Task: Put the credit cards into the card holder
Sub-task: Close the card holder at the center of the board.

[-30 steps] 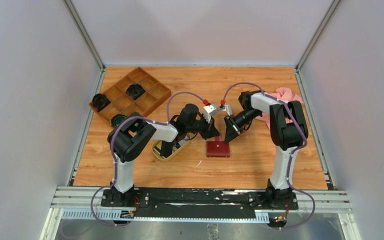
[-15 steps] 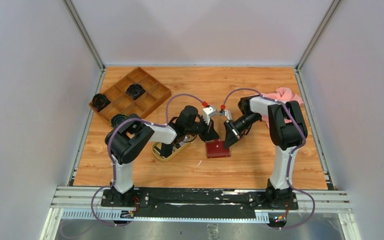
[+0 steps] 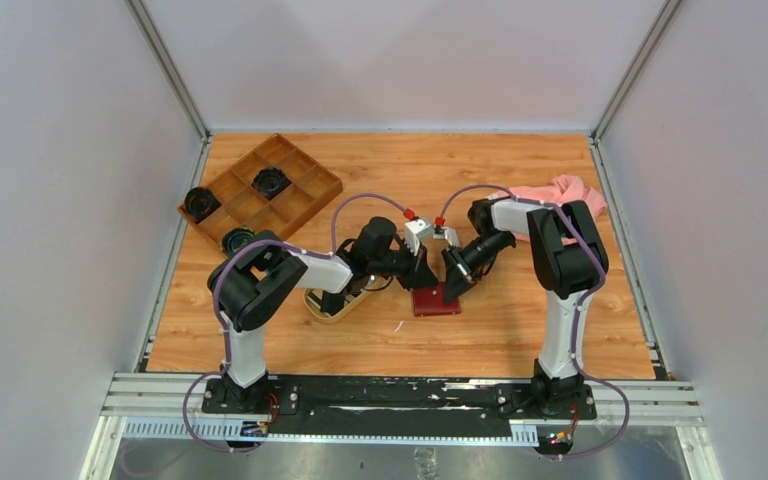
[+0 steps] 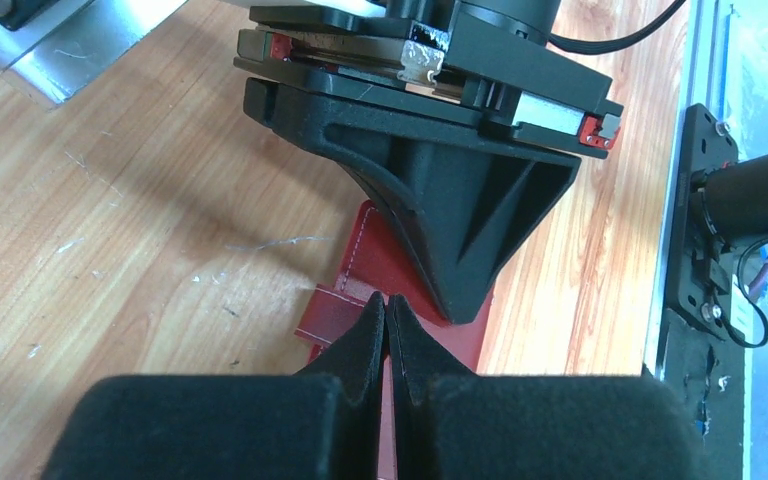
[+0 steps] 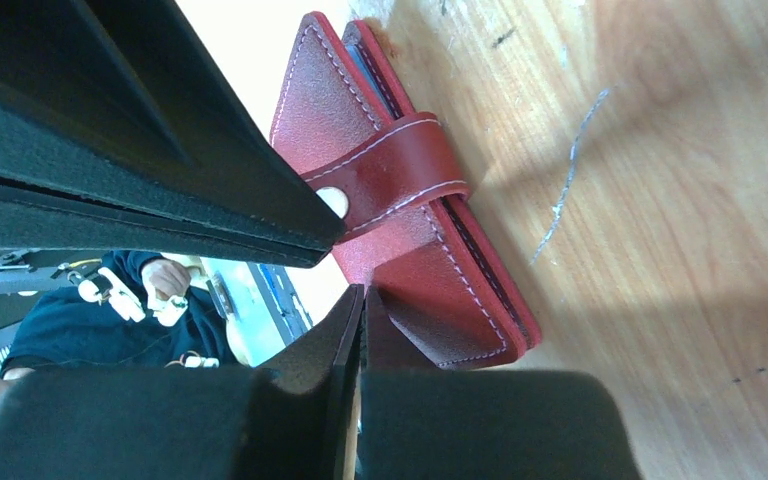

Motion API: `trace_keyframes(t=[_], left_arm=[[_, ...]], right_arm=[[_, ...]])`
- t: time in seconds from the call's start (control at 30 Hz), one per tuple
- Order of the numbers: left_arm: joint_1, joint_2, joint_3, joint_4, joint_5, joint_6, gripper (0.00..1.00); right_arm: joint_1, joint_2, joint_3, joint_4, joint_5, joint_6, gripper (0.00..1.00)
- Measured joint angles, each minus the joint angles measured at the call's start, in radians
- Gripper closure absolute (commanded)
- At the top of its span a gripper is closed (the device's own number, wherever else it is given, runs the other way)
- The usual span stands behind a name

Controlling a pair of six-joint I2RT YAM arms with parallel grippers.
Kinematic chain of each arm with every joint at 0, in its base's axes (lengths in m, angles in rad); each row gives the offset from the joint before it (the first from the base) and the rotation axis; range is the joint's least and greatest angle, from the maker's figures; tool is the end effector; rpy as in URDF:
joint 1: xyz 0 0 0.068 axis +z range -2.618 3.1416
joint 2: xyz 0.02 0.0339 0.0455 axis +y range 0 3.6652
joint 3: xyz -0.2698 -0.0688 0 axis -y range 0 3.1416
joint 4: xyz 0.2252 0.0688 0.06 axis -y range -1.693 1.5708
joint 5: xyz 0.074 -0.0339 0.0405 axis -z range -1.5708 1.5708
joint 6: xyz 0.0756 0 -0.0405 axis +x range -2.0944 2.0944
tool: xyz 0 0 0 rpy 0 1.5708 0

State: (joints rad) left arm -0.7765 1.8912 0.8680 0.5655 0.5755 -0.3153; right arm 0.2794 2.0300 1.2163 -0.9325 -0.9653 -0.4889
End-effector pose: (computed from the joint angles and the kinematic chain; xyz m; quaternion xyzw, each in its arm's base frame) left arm 0.2542 -0.3074 0.1478 0.3320 0.7584 -0.4689 0.3078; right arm 0.2880 0.1473 0.1176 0.2930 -0.8333 -0.4679 0.0288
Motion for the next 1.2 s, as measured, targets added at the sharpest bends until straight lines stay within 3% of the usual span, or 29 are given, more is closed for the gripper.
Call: trace_keyframes(t=[1.2], left_arm=[[-0.019,0.020,-0.016,0.009,-0.026,-0.135,1.00]], right_arm=[[0.000,0.026,0.000,0.018,0.012,0.110,1.00]])
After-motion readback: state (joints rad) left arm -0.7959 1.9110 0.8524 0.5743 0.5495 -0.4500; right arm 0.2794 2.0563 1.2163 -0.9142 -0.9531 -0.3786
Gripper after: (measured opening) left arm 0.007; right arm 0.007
